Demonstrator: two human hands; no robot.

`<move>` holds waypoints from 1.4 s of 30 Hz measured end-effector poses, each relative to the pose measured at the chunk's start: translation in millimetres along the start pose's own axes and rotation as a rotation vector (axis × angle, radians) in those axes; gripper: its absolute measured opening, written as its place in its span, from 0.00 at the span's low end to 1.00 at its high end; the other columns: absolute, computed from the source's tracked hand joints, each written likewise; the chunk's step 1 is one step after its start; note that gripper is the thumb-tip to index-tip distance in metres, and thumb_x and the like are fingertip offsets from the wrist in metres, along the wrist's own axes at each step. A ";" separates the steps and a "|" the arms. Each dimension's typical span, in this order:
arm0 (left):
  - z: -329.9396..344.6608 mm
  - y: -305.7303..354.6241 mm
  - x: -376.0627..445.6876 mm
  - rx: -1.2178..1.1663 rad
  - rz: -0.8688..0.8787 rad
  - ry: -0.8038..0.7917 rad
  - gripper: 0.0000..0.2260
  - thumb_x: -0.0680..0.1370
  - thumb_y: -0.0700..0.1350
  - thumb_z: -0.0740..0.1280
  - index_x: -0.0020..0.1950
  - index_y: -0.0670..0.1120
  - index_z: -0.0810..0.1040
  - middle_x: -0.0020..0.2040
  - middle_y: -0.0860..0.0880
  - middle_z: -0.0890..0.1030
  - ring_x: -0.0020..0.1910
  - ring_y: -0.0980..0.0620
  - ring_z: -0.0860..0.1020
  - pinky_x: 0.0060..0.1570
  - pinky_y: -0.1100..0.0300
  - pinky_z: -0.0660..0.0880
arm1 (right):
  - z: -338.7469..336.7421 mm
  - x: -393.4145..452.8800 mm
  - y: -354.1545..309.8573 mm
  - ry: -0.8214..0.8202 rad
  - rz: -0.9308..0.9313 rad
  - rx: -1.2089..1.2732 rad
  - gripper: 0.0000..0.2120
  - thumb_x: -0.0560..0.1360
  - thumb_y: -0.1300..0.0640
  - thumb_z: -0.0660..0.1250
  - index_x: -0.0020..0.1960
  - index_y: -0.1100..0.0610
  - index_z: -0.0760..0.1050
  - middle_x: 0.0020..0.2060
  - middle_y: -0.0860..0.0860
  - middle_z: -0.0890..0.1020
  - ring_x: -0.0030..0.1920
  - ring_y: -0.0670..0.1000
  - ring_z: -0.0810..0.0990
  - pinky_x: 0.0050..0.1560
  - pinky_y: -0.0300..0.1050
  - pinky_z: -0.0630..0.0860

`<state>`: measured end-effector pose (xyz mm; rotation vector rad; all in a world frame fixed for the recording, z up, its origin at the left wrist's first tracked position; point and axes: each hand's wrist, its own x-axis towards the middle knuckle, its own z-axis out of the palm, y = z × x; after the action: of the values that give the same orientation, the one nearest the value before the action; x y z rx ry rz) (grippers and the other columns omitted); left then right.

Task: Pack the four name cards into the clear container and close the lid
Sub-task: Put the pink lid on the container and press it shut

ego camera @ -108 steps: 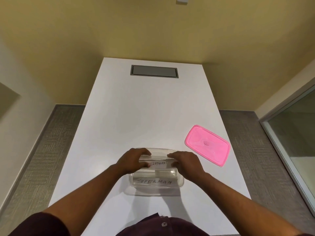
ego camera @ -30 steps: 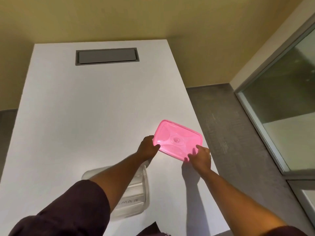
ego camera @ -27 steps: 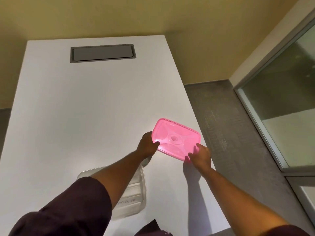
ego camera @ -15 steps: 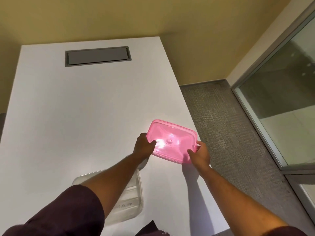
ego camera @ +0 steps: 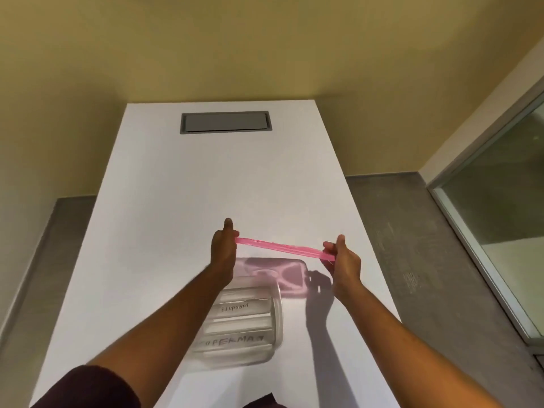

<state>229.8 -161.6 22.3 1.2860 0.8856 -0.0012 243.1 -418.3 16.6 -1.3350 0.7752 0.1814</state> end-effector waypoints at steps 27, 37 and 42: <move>-168.4 -95.8 -86.4 0.475 0.215 -0.096 0.25 0.84 0.41 0.53 0.81 0.51 0.52 0.81 0.50 0.55 0.80 0.49 0.54 0.78 0.51 0.53 | 22.9 -125.3 132.6 -0.256 -0.368 -0.531 0.27 0.75 0.68 0.70 0.71 0.52 0.73 0.72 0.48 0.72 0.68 0.49 0.73 0.71 0.46 0.70; -177.5 -117.8 -81.1 0.531 0.219 -0.138 0.28 0.84 0.39 0.55 0.81 0.51 0.48 0.81 0.52 0.53 0.80 0.49 0.54 0.78 0.53 0.53 | 28.5 -124.9 147.1 -0.126 -0.596 -0.780 0.27 0.72 0.63 0.71 0.68 0.47 0.73 0.71 0.45 0.74 0.70 0.50 0.74 0.72 0.54 0.70; -174.0 -118.5 -77.1 0.553 0.270 -0.174 0.28 0.83 0.38 0.56 0.81 0.48 0.49 0.81 0.52 0.54 0.79 0.50 0.56 0.76 0.57 0.53 | 25.6 -117.5 152.7 -0.119 -0.574 -0.711 0.26 0.73 0.66 0.70 0.68 0.50 0.73 0.68 0.47 0.75 0.70 0.50 0.72 0.71 0.50 0.69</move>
<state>23.8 -92.7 -33.0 1.8838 0.5706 -0.1519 84.1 -319.2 -34.9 -2.1424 0.1896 0.0742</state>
